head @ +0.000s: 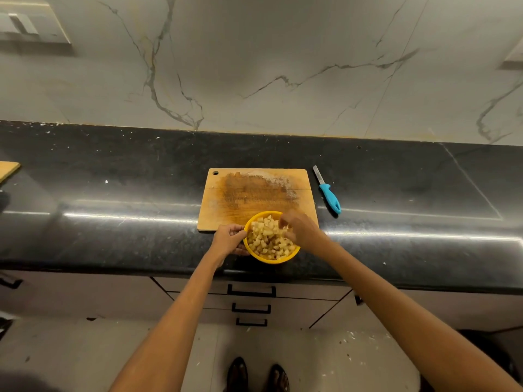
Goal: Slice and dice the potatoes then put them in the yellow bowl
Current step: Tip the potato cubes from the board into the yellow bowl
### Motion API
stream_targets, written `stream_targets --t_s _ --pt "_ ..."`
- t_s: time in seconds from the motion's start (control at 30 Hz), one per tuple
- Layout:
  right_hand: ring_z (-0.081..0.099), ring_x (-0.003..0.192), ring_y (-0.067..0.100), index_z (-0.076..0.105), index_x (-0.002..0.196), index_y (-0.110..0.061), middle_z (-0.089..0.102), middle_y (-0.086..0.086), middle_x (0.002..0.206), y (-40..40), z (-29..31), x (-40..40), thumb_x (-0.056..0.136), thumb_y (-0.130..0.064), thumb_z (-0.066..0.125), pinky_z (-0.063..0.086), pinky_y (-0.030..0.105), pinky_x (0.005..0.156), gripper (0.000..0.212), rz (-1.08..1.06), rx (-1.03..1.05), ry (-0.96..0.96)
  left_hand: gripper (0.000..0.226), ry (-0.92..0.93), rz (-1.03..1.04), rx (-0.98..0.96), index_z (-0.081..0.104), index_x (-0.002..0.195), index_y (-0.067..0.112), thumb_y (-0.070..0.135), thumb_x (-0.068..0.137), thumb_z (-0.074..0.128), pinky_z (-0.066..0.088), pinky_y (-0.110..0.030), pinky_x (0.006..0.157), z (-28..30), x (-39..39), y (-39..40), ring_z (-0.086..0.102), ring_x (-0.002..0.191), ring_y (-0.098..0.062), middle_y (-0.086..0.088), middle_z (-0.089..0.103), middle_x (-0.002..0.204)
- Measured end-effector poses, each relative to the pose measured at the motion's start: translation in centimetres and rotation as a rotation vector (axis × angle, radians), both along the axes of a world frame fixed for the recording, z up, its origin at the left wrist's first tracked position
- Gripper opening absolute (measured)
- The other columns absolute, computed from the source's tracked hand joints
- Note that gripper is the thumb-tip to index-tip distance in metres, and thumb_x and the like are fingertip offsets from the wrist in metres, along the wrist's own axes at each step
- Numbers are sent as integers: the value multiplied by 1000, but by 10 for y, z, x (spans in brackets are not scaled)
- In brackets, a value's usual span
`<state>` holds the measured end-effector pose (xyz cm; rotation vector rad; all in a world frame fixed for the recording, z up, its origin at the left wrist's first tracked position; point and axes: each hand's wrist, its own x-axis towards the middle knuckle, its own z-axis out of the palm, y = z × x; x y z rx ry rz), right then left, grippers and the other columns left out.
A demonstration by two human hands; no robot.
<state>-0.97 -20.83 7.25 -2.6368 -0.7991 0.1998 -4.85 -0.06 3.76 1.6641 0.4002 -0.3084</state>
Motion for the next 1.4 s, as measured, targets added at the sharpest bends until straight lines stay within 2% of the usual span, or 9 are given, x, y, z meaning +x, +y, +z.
stream_targets --t_s 0.17,0.3,0.43,0.57,0.67,0.77,0.87,1.0,1.4 --pt "57 94 28 62 104 2 61 19 106 11 -14 7 90 7 45 49 31 76 22 -92 32 48 21 3 4 0 59 112 -1 7 93 53 56 -26 49 -1 -1 0 65 51 -12 -14 67 80" --pt "58 81 23 68 82 1 66 15 84 12 -14 -3 80 14 56 43 25 70 18 -126 254 -155 16 -8 1 15 59 107 0 4 93 52 56 -25 48 2 -1 -2 64 49 -10 -12 65 76" --pt "60 79 19 63 94 -6 65 7 88 8 -15 -8 88 -6 63 50 29 67 5 -126 273 -146 17 -19 14 15 60 107 -1 4 93 52 56 -26 49 0 -2 -2 65 50 -10 -12 66 77" --pt "56 74 12 60 101 -7 62 3 87 13 -14 -9 91 -23 63 50 26 66 19 -226 358 -186 16 -11 10 4 59 106 0 4 93 52 55 -23 47 1 -1 -1 63 48 -8 -12 65 75" --pt "59 85 22 63 97 -6 64 9 92 16 -20 -12 93 -18 60 51 33 71 13 -190 251 -140 16 -15 1 -7 60 106 -1 5 93 53 55 -24 48 1 0 0 64 49 -9 -12 65 75" --pt "58 98 22 59 110 -9 64 6 105 19 -29 -15 89 -8 58 51 33 73 21 -169 189 -101 15 -29 11 -13 60 105 0 5 93 54 55 -23 48 0 -1 0 64 50 -9 -11 65 76" --pt "57 97 23 58 112 -9 63 8 106 29 -30 -17 90 -5 52 42 27 64 23 -143 141 -114 14 -41 12 -12 60 104 1 7 92 54 55 -24 49 -2 -1 0 65 52 -9 -11 66 78" --pt "55 97 25 60 108 -6 63 12 103 30 -30 -16 87 -6 57 48 35 74 21 -54 107 -90 12 -44 1 -10 61 102 4 7 92 54 56 -25 51 -2 -1 1 65 55 -11 -11 66 80" --pt "55 85 18 63 91 -11 62 4 89 3 -35 -6 86 -12 61 50 33 75 6 -103 239 -76 16 -45 10 -13 60 106 0 6 92 54 56 -25 50 -5 -1 1 66 55 -12 -13 67 82"
